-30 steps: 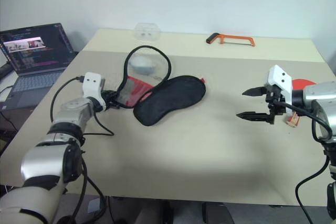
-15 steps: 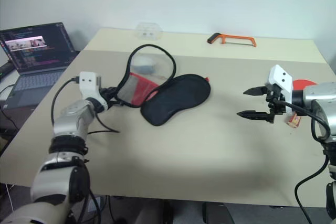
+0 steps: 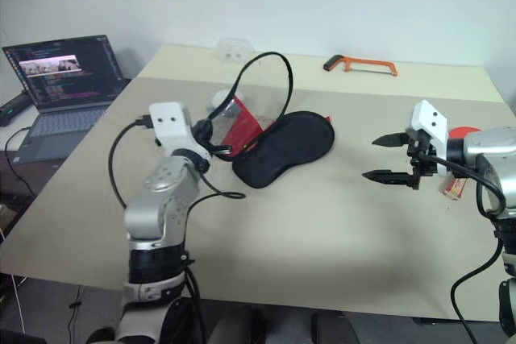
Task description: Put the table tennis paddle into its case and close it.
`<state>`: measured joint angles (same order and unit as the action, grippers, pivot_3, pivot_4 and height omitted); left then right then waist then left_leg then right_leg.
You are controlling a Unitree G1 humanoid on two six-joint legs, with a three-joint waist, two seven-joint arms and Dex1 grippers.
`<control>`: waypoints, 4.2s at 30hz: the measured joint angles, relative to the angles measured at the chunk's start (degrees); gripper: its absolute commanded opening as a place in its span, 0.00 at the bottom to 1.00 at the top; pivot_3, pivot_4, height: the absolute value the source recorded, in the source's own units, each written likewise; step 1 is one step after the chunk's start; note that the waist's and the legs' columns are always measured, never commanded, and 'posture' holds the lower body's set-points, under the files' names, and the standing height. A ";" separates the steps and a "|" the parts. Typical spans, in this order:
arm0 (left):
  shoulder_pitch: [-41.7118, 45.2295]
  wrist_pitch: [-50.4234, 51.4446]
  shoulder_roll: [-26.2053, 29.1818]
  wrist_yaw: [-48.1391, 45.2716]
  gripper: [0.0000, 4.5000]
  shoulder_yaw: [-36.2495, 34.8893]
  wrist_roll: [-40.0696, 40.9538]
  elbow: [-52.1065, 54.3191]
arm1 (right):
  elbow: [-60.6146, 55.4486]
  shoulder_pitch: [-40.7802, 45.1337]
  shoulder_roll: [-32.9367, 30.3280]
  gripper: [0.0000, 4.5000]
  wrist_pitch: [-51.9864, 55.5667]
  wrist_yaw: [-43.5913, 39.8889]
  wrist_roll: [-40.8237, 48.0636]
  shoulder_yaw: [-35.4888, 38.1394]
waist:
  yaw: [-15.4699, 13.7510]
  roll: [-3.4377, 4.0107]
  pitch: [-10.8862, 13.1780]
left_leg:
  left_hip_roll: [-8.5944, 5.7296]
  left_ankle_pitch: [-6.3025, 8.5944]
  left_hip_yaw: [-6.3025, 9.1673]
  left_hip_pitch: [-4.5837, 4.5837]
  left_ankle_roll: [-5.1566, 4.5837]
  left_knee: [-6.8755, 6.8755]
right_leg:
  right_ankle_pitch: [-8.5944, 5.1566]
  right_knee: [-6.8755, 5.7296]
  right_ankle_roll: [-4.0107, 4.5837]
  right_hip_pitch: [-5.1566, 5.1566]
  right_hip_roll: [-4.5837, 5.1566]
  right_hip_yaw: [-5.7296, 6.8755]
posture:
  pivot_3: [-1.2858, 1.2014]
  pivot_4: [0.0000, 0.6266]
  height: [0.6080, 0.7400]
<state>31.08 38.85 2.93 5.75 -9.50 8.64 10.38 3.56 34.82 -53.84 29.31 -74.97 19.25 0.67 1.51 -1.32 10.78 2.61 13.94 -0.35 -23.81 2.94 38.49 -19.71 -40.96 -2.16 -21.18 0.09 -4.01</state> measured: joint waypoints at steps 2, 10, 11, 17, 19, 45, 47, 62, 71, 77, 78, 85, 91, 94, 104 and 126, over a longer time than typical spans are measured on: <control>0.02 0.18 -1.01 1.30 0.01 -0.09 -0.06 -0.01 | -0.26 -0.37 -0.04 1.00 0.00 0.03 0.01 0.03 | 0.00 0.00 0.00 | -0.01 0.00 0.08 -0.02 0.00 0.05 | 0.00 0.00 0.00 0.03 -0.01 0.06 | 0.52 0.24 1.00; 2.12 -1.46 -2.88 7.24 0.01 -5.82 0.25 -1.35 | -1.15 -1.82 -0.54 1.00 0.01 0.07 0.09 0.17 | 0.09 -0.01 0.00 | 0.00 0.00 0.11 -0.06 0.00 0.14 | 0.00 0.01 0.00 0.04 -0.03 0.07 | 0.52 0.24 1.00; 2.13 -1.43 -2.97 7.85 0.01 -6.70 0.32 -1.51 | -1.15 -1.85 -0.71 1.00 0.01 0.09 0.09 0.19 | 0.14 -0.01 0.01 | -0.01 0.00 0.11 -0.06 0.00 0.14 | 0.00 0.01 -0.01 0.04 -0.04 0.07 | 0.52 0.24 1.00; 2.11 -1.76 -1.25 9.33 0.01 -7.94 -0.16 -1.97 | -1.15 -1.89 -0.78 1.00 0.01 0.16 0.09 0.25 | 0.11 -0.02 0.01 | -0.01 0.00 0.13 -0.08 0.01 0.14 | 0.00 0.02 -0.01 0.04 -0.05 0.08 | 0.52 0.24 1.00; 2.00 -1.47 -1.27 9.88 0.01 -8.78 0.17 -1.97 | -1.15 -2.00 -0.78 1.00 0.01 0.17 0.08 0.25 | 0.09 -0.02 0.01 | 0.00 0.00 0.14 -0.08 0.01 0.14 | 0.00 0.03 -0.01 0.04 -0.04 0.08 | 0.52 0.24 1.00; 0.73 5.27 -2.19 10.11 0.01 -10.21 7.11 0.04 | -1.02 -2.11 -0.78 1.00 0.02 0.00 0.00 0.22 | 0.01 -0.03 0.02 | -0.06 -0.01 0.19 -0.08 0.04 0.15 | -0.01 0.10 -0.01 0.12 -0.07 0.11 | 0.52 0.24 1.00; 0.73 4.35 0.42 8.21 0.01 -9.23 6.45 -0.88 | -0.99 -2.11 -0.78 1.00 0.02 0.00 -0.02 0.20 | 0.01 -0.03 0.02 | -0.06 -0.01 0.20 -0.08 0.04 0.14 | -0.01 0.10 -0.02 0.11 -0.08 0.12 | 0.52 0.24 1.00; -6.08 7.22 23.79 -14.51 0.77 3.85 5.20 2.00 | 0.09 -1.85 -1.17 1.00 -0.10 0.00 -0.17 -0.23 | 0.34 -0.03 0.03 | -0.02 -0.11 0.16 -0.03 0.22 -0.12 | -0.01 0.16 -0.01 0.01 -0.11 0.10 | 0.52 0.24 1.00; -6.69 -4.15 45.32 -41.86 0.77 12.99 2.71 2.84 | 0.04 -3.03 -1.91 1.00 -0.28 0.16 -0.13 -0.04 | 0.23 -0.01 0.04 | 0.02 -0.03 0.12 -0.06 0.06 -0.50 | -0.02 0.58 0.00 0.00 -0.02 0.17 | 0.52 0.24 1.00; -7.46 -5.31 42.50 -43.11 0.77 16.96 -0.44 2.23 | -0.64 -4.67 -2.10 1.00 -0.27 0.37 -0.11 0.32 | 0.21 -0.01 0.04 | 0.04 -0.01 0.13 -0.12 0.02 -0.52 | -0.02 0.65 0.00 -0.02 -0.02 0.14 | 0.52 0.24 1.00; -7.23 -4.98 41.08 -41.83 0.77 17.57 -1.59 1.25 | -0.85 -4.80 -2.22 1.00 -0.27 0.44 -0.10 0.38 | 0.20 -0.01 0.04 | 0.04 -0.01 0.14 -0.11 0.02 -0.52 | -0.02 0.65 0.00 -0.01 -0.03 0.14 | 0.52 0.24 1.00; -2.22 -0.27 25.72 -30.94 0.77 17.92 -4.53 -4.78 | -1.20 -4.54 -2.32 1.00 -0.15 0.84 -0.03 0.43 | 0.04 -0.02 0.04 | 0.02 -0.01 0.19 -0.18 0.01 -0.47 | -0.01 0.64 0.00 -0.02 -0.02 0.18 | 0.52 0.24 1.00; -0.17 2.17 22.36 -26.55 0.77 17.49 -6.49 -10.53 | -1.18 -4.53 -2.48 1.00 -0.08 0.85 -0.04 0.43 | 0.32 -0.01 0.04 | 0.02 -0.01 0.17 -0.12 0.01 -0.48 | -0.01 0.58 0.00 -0.03 -0.04 0.14 | 0.52 0.24 1.00; 0.15 2.25 21.81 -25.50 0.77 17.21 -6.77 -11.32 | -1.18 -4.53 -2.48 1.00 -0.05 0.91 -0.04 0.43 | 0.16 -0.02 0.04 | 0.02 -0.01 0.18 -0.14 0.01 -0.45 | -0.01 0.58 0.00 -0.02 -0.03 0.16 | 0.52 0.24 1.00; 3.57 5.66 18.85 -25.45 0.77 10.58 -3.82 -19.07 | -1.21 -4.42 -2.52 1.00 0.19 1.23 -0.04 0.41 | -0.02 -0.01 0.03 | 0.00 -0.02 0.20 -0.10 0.02 -0.40 | -0.01 0.51 0.00 0.04 -0.01 0.25 | 0.52 0.24 1.00; 5.17 8.45 14.76 -26.01 0.01 12.33 -4.41 -18.89 | -1.38 -4.60 -2.52 1.00 0.18 1.51 -0.04 0.33 | -0.16 0.03 0.01 | -0.02 -0.04 0.19 -0.09 0.03 -0.40 | -0.01 0.54 0.00 0.07 0.02 0.26 | 0.52 0.24 1.00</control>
<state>36.25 47.30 17.69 -20.25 2.83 4.22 -8.50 2.19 30.22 -56.36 29.50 -73.46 19.22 1.00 1.35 -1.29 10.79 2.59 13.90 -0.16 -23.90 2.97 38.09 -19.72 -40.43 -2.16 -21.11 0.12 -3.75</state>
